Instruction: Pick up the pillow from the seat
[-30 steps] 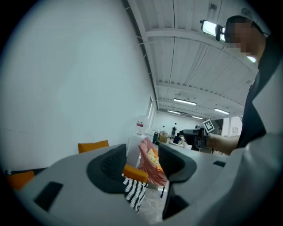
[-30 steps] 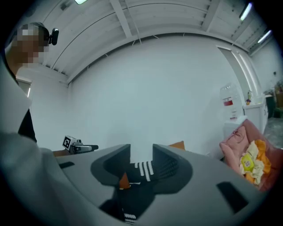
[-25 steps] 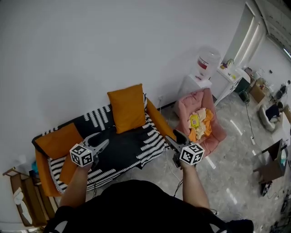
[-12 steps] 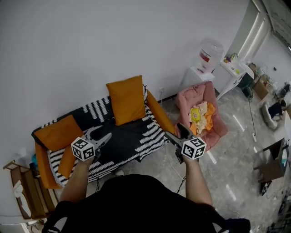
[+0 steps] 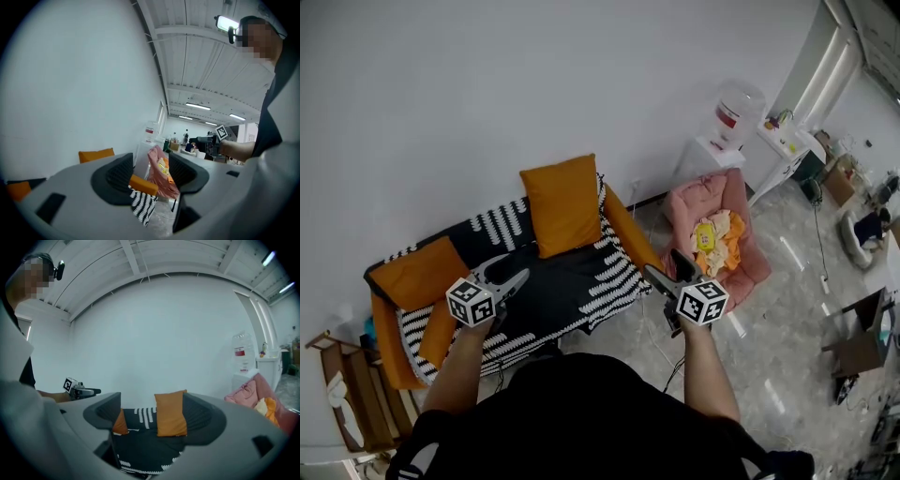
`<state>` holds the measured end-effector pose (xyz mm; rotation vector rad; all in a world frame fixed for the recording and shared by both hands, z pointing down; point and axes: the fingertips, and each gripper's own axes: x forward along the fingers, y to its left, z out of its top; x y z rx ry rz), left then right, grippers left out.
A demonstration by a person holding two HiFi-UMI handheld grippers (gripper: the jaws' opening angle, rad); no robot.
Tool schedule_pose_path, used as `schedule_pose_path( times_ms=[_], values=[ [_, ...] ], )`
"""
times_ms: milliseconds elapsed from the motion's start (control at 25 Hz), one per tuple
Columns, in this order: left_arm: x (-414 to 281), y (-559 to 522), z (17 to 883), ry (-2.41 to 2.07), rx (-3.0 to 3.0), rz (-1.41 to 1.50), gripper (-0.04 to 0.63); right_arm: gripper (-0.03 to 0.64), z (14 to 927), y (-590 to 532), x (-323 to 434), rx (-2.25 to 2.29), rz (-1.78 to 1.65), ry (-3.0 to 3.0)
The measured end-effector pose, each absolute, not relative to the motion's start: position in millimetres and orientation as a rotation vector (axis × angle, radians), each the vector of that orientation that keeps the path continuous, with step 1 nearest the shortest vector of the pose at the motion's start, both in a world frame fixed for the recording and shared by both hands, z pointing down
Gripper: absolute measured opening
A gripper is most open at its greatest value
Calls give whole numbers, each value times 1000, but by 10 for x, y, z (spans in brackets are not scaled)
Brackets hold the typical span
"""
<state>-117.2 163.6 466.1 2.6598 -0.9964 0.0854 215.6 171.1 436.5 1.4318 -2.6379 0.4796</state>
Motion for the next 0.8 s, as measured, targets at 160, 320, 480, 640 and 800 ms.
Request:
schedule_pose_path(
  times_ms=[160, 320, 480, 640, 800],
  values=[
    [-1227, 1463, 4692, -997, 2657, 90, 247, 403, 4420, 1577, 2157, 1446, 504, -2626],
    [-1263, 1250, 4726, -985, 2660, 110, 250, 405, 4447, 1368, 2191, 1488, 517, -2612],
    [-1336, 1040, 4820, -969, 2647, 127, 253, 405, 4468, 1157, 2140, 1504, 522, -2601],
    [-1349, 830, 4916, -956, 2632, 137, 255, 405, 4535, 1019, 2106, 1512, 537, -2586],
    [-1271, 627, 5014, -921, 2626, 157, 262, 405, 4622, 890, 2140, 1534, 558, -2559]
  ],
)
